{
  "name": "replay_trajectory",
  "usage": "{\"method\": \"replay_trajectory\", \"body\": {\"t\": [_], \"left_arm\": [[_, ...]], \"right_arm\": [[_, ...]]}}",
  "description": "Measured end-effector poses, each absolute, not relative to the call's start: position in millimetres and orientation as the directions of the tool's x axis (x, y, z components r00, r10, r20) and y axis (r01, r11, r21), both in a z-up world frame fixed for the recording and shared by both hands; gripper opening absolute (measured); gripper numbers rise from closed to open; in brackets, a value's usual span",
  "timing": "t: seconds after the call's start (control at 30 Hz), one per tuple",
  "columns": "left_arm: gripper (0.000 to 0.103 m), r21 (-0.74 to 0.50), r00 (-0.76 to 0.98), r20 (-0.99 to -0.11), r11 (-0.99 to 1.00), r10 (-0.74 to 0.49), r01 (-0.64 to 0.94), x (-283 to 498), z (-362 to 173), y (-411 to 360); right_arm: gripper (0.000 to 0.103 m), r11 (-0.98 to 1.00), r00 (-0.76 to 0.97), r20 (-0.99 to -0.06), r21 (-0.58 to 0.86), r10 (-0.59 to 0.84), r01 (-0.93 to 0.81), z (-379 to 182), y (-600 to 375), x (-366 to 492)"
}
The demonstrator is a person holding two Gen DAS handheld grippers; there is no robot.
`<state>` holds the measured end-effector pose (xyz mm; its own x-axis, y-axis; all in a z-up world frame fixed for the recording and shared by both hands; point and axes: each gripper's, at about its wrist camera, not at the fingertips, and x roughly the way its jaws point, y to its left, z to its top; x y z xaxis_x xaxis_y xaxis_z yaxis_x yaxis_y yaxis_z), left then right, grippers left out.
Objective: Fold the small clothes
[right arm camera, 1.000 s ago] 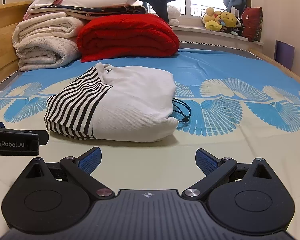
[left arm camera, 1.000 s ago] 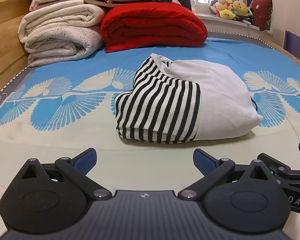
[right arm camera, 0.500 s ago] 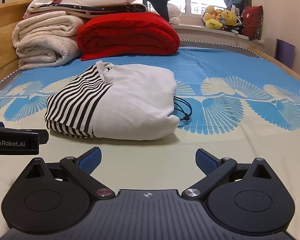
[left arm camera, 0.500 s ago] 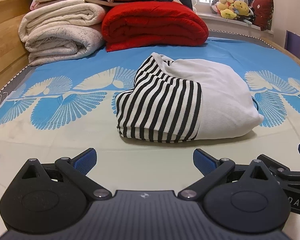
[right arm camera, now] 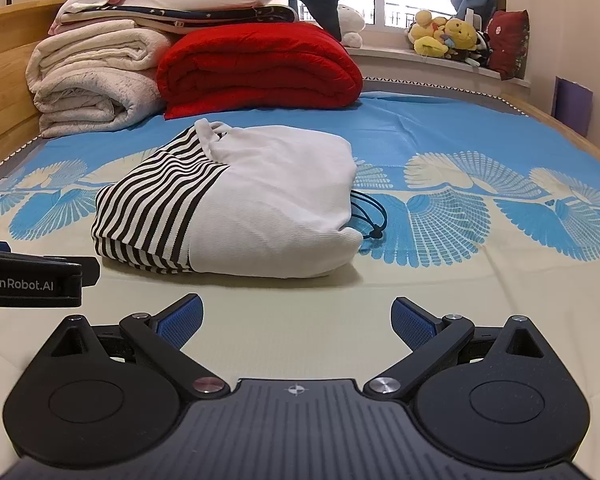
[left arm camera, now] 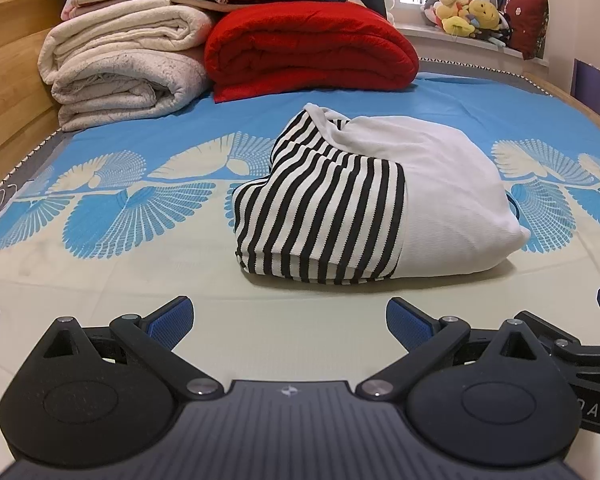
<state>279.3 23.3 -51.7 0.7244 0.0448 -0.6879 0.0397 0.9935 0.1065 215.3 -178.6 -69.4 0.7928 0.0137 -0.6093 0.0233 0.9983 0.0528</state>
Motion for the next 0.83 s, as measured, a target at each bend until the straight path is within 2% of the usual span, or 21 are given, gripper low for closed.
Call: {"method": "replay_trajectory", "body": {"t": [0.53,0.83], "left_arm": [[0.103,0.120,0.723,-0.688,0.992,0.053,0.042,278.6,-53.7,22.1],[0.102,0.085,0.694,-0.719,0.996,0.039,0.032,281.2,-60.2,24.4]], "right_arm": [[0.100,0.998,0.790,-0.612,0.054,0.018,0.019,-70.0,-177.5,215.9],[0.100,0.998,0.789,-0.614,0.064,0.035,0.005,-69.3,-173.6,214.6]]}}
